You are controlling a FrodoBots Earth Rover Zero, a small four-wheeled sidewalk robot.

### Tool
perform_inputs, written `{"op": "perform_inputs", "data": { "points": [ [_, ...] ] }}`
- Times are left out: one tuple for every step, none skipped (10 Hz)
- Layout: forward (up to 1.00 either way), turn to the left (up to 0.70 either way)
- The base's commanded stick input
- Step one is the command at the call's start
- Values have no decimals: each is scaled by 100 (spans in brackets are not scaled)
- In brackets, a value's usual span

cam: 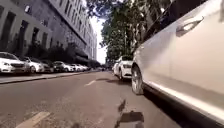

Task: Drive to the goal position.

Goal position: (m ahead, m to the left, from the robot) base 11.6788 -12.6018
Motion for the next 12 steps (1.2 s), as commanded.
{"op": "perform_inputs", "data": {
  "points": [
    [70,14],
    [70,14],
    [70,14],
    [70,11],
    [70,2],
    [70,0],
    [70,0],
    [70,0],
    [70,0],
    [70,0],
    [70,0],
    [70,0]
  ]
}}
